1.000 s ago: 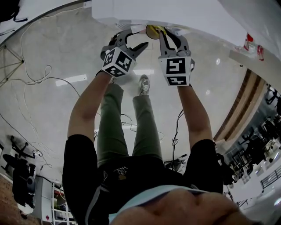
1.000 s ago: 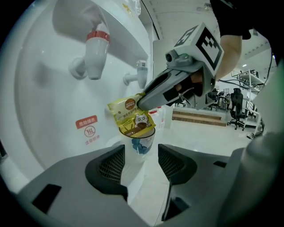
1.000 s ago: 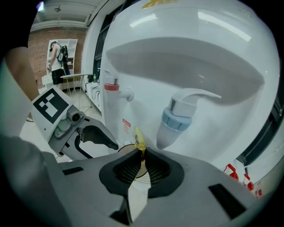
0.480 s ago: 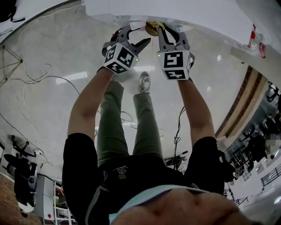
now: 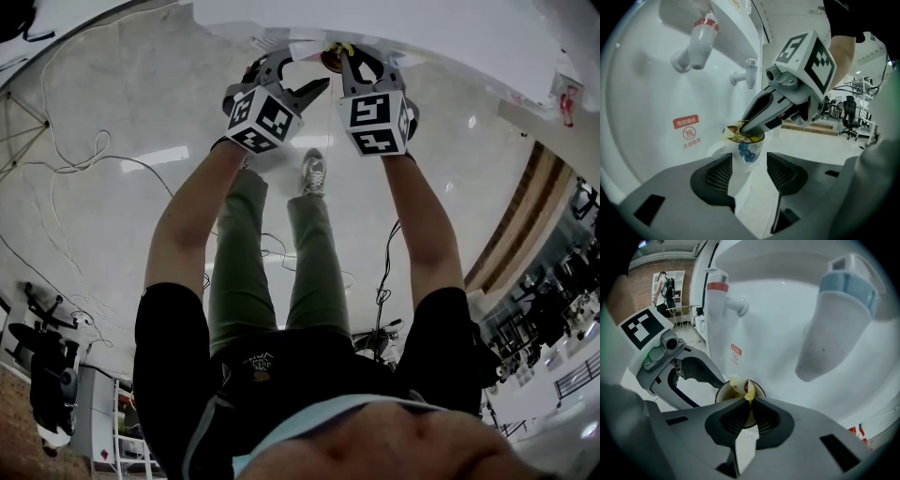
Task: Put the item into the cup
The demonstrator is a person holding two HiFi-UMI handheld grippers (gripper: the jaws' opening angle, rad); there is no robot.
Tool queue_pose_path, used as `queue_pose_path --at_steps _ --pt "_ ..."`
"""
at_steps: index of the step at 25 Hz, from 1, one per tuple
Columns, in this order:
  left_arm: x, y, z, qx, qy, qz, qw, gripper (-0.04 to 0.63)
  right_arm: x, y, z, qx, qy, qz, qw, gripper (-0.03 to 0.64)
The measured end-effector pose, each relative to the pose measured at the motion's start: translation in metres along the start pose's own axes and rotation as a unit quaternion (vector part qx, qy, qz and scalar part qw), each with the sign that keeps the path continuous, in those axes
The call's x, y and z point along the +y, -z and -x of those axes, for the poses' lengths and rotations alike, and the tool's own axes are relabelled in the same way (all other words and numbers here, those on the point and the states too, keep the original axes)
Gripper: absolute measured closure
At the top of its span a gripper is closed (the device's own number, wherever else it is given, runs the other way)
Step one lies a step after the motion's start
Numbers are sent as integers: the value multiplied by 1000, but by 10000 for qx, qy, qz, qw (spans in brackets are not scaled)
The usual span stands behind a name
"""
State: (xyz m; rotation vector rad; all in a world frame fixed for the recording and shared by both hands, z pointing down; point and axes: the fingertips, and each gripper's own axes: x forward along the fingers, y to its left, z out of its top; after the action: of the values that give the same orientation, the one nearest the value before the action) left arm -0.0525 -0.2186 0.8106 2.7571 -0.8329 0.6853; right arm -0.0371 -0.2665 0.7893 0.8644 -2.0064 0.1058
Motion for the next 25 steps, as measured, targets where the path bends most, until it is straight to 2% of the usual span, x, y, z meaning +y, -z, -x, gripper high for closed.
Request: queue_pose_path --at_steps 8,25 --pt "-2 -3 -3 22 -22 32 10000 364 -9 2 7 -336 100 -443 9984 558" --pt "-11 -20 25 -91 -459 268 9985 365 -14 13 60 -876 404 -1234 9877 558"
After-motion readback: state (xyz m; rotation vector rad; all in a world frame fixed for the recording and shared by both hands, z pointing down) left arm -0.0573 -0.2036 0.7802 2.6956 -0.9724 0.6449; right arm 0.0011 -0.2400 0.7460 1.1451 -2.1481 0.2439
